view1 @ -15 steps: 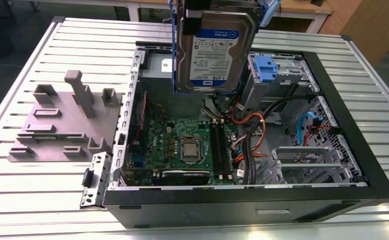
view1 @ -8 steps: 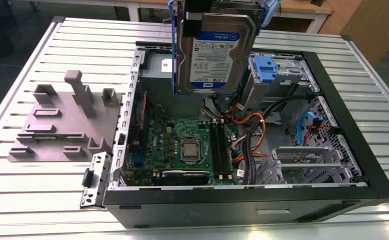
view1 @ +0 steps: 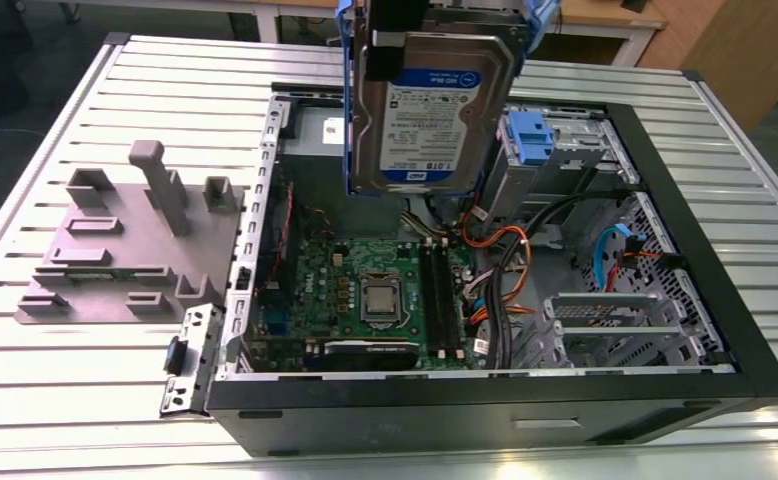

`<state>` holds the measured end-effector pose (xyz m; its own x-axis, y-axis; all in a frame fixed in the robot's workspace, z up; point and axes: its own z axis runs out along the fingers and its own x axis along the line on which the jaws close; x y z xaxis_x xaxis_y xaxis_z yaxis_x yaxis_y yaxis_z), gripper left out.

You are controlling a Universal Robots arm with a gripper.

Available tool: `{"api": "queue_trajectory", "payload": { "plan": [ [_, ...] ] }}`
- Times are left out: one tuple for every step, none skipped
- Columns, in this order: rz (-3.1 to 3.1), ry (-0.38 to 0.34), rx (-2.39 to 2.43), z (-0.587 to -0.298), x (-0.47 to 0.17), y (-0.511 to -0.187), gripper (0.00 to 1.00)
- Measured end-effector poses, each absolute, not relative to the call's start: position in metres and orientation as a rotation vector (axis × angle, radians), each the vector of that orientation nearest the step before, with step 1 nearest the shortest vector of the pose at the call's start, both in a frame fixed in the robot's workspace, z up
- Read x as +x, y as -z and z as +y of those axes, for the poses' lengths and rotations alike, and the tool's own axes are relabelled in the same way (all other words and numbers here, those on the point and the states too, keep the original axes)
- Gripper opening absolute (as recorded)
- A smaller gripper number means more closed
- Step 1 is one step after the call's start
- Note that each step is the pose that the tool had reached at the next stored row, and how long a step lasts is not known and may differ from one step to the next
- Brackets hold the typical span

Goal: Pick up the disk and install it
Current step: 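Insert the disk into the insertion slot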

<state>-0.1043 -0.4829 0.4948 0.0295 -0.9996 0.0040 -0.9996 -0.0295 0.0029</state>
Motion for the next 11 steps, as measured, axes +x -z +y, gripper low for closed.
{"api": "queue_trajectory", "payload": {
  "plan": [
    [-2.185, -0.001, 2.25, -0.4839, -0.1043, -0.4948, 0.36],
    [-2.185, -0.001, 2.25, -0.4848, -0.1043, -0.4947, 0.36],
    [-2.185, -0.001, 2.251, -0.4856, -0.1043, -0.4948, 0.36],
    [-2.185, -0.001, 2.25, -0.4864, -0.1043, -0.4947, 0.36],
    [-2.185, -0.001, 2.251, -0.4872, -0.1043, -0.4947, 0.36],
    [-2.185, -0.001, 2.251, -0.4878, -0.1044, -0.4947, 0.36],
    [-2.185, -0.001, 2.25, -0.488, -0.1044, -0.4947, 0.36],
    [-2.185, -0.001, 2.25, -0.488, -0.1044, -0.4947, 0.36],
    [-2.185, -0.001, 2.25, -0.4888, -0.1043, -0.4947, 0.36],
    [-2.185, -0.001, 2.251, -0.4895, -0.1043, -0.4947, 0.36],
    [-2.185, -0.001, 2.25, -0.4895, -0.1043, -0.4948, 0.36]
  ]
}}
